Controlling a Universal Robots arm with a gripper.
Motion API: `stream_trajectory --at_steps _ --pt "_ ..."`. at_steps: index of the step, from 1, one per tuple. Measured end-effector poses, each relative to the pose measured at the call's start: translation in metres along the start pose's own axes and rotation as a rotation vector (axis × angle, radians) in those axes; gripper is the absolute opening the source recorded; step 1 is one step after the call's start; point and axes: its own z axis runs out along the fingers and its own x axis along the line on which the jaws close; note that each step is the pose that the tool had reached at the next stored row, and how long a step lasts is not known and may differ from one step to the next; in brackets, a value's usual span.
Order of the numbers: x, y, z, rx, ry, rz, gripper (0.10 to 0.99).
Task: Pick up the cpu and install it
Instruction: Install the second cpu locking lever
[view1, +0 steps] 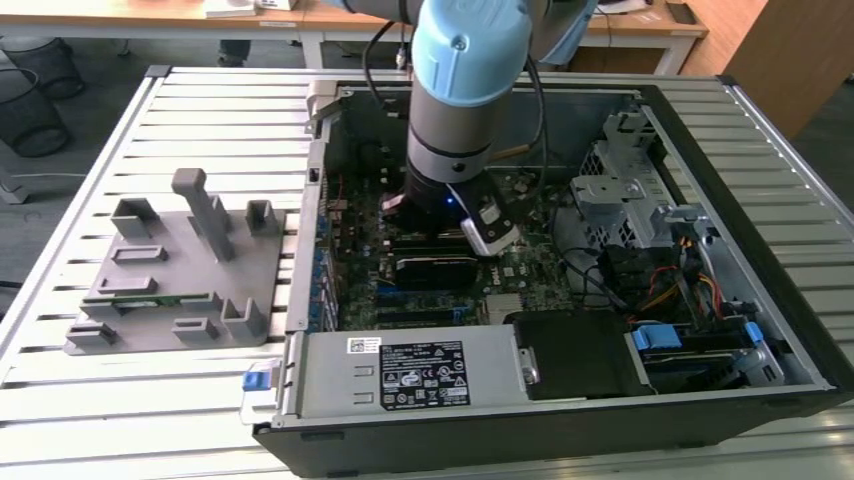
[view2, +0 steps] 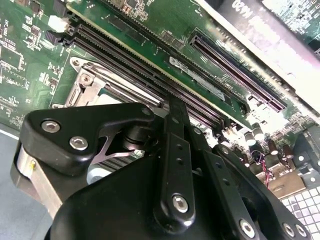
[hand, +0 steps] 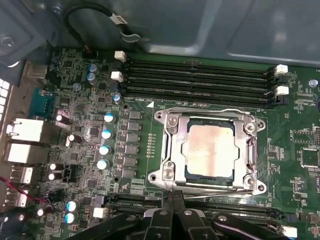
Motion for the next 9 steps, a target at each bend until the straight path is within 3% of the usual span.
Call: stream_trajectory --at_steps 9 --pt "0.0056 -0.0028 0.0017 -0.035 -0.0019 -0.004 0.106"
